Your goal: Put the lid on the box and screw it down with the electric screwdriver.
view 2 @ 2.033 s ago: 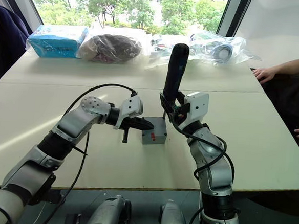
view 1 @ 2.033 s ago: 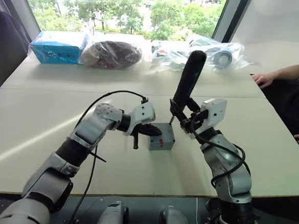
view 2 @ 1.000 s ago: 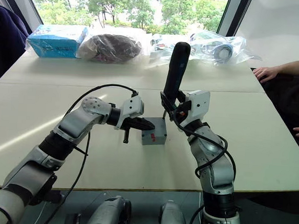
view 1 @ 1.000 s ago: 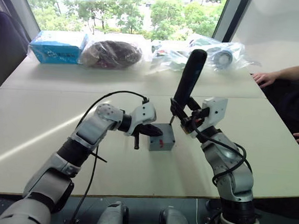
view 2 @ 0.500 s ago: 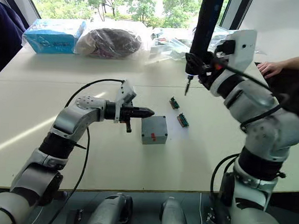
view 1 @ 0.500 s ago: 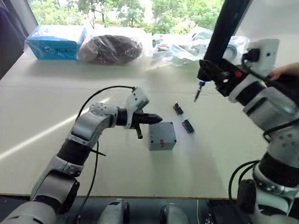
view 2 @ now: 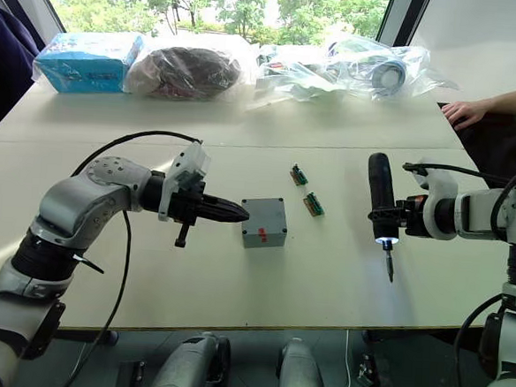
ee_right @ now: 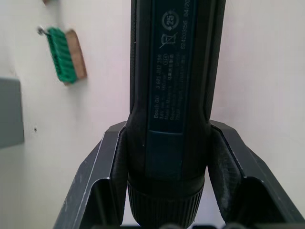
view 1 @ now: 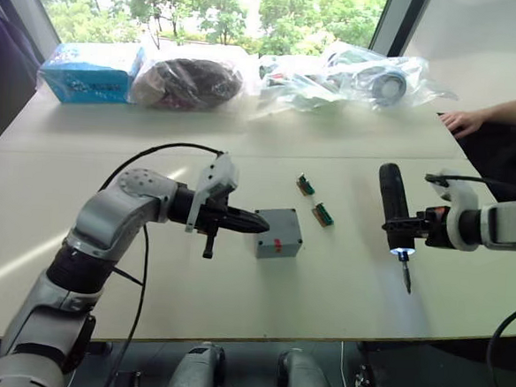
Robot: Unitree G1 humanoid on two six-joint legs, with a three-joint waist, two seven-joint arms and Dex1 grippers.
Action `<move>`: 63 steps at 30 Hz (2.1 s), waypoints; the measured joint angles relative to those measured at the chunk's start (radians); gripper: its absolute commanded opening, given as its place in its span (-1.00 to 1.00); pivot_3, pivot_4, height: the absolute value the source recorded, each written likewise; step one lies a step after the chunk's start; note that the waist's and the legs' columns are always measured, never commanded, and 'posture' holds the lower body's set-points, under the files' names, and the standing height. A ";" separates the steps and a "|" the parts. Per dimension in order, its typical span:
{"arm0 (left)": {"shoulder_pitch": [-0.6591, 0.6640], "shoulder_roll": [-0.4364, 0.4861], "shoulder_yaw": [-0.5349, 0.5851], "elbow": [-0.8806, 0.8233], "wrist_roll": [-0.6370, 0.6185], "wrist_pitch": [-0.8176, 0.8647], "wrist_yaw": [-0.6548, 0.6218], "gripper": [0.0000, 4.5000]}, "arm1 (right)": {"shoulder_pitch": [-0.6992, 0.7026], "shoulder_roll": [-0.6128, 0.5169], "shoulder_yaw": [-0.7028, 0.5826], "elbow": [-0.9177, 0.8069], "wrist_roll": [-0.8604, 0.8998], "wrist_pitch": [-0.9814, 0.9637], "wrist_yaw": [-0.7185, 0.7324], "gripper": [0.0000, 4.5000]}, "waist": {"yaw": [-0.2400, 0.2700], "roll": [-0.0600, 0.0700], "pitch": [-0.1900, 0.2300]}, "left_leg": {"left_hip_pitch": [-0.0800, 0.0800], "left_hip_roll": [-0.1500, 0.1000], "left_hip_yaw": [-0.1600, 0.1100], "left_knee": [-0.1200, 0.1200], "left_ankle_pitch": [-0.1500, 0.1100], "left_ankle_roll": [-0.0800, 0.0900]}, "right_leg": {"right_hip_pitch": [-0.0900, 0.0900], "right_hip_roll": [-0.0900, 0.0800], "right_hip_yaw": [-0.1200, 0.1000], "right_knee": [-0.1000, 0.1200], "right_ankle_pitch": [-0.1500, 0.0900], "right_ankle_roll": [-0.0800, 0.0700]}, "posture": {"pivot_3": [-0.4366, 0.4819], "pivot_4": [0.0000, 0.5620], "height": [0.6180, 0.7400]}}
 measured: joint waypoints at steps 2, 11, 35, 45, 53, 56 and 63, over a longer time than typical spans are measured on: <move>0.018 0.000 -0.002 -0.022 0.000 0.001 0.014 -1.00 | -0.035 -0.002 0.054 0.072 -0.061 -0.001 0.034 -0.21 | 0.001 0.000 0.000 | 0.000 0.000 0.000 0.000 0.000 0.000 | 0.000 0.000 0.000 0.000 0.000 0.000 | -0.05 -0.47 1.00; 0.080 0.013 -0.012 -0.059 0.001 0.000 0.047 -1.00 | -0.110 -0.022 0.242 0.159 -0.230 -0.089 0.228 0.52 | 0.002 0.000 0.001 | 0.000 0.000 -0.001 0.001 0.000 0.000 | 0.000 0.001 0.000 0.000 0.001 0.003 | -0.05 -0.47 1.00; 0.026 0.016 0.007 0.180 0.120 -0.134 0.139 -1.00 | 0.293 -0.055 0.038 -0.697 -0.310 -0.456 0.388 0.98 | 0.007 -0.001 0.001 | -0.005 0.001 -0.005 0.011 -0.001 0.001 | 0.001 0.004 -0.001 0.002 0.004 0.007 | -0.05 -0.47 1.00; 0.016 -0.046 -0.100 0.321 0.283 -0.256 0.159 -1.00 | 0.453 0.130 0.304 -0.889 -0.451 -0.680 0.320 0.98 | 0.007 -0.004 -0.001 | -0.005 0.001 -0.005 0.014 0.000 0.001 | 0.002 0.004 -0.001 0.003 0.004 0.007 | -0.05 -0.47 1.00; 0.007 -0.106 -0.119 0.334 0.303 -0.273 0.153 -1.00 | 0.432 0.218 0.375 -0.800 -0.537 -0.690 0.272 0.98 | 0.014 -0.004 -0.001 | -0.005 0.001 -0.005 0.014 0.000 0.000 | 0.002 0.004 -0.001 0.004 0.004 0.007 | -0.05 -0.47 1.00; -0.007 -0.133 -0.120 0.362 0.307 -0.281 0.157 -1.00 | 0.435 0.228 0.355 -0.805 -0.505 -0.649 0.290 0.98 | 0.024 -0.004 -0.001 | -0.004 0.001 -0.005 0.015 0.000 0.001 | 0.002 0.004 -0.001 0.004 0.004 0.007 | -0.05 -0.47 1.00; -0.084 -0.210 -0.115 0.495 0.345 -0.319 0.204 -1.00 | 0.438 0.275 0.334 -0.902 -0.375 -0.536 0.327 0.98 | 0.026 -0.005 -0.001 | -0.005 0.001 -0.005 0.015 0.000 0.001 | 0.002 0.004 -0.001 0.005 0.004 0.007 | -0.05 -0.47 1.00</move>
